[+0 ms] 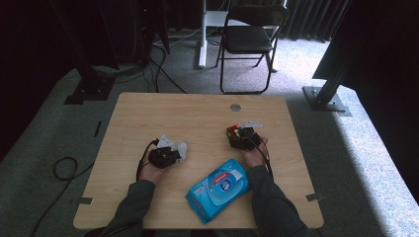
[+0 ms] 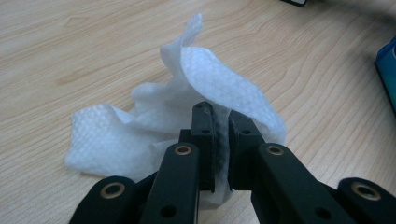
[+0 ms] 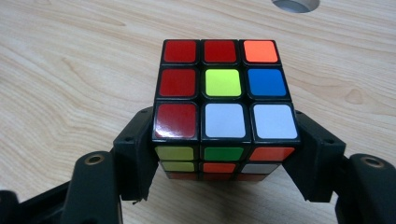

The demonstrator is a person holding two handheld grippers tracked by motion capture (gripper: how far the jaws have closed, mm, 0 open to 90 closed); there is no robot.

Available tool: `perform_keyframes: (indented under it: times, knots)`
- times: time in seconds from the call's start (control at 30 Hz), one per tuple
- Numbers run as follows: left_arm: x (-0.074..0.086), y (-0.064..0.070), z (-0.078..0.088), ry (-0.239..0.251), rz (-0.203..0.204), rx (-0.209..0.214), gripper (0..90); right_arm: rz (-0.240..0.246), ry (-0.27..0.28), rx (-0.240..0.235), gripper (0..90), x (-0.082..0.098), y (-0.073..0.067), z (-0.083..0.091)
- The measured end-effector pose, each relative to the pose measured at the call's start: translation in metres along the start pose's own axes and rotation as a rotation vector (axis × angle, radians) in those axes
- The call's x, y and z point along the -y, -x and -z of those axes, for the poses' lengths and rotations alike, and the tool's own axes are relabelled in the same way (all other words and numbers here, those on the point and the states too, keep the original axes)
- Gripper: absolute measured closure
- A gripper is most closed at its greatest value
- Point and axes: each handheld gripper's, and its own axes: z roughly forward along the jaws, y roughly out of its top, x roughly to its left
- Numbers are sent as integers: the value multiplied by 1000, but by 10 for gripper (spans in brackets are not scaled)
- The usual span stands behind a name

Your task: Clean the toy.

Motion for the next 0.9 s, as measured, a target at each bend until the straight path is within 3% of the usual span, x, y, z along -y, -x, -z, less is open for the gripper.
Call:
perform_keyframes:
  times: [0.4,0.9]
  knots:
    - [0,1,0,1,2,0,834,32,39,-31,299,-1,-1,8]
    - [0,1,-1,0,2,1,829,67,86,-49,317,-1,-4,18]
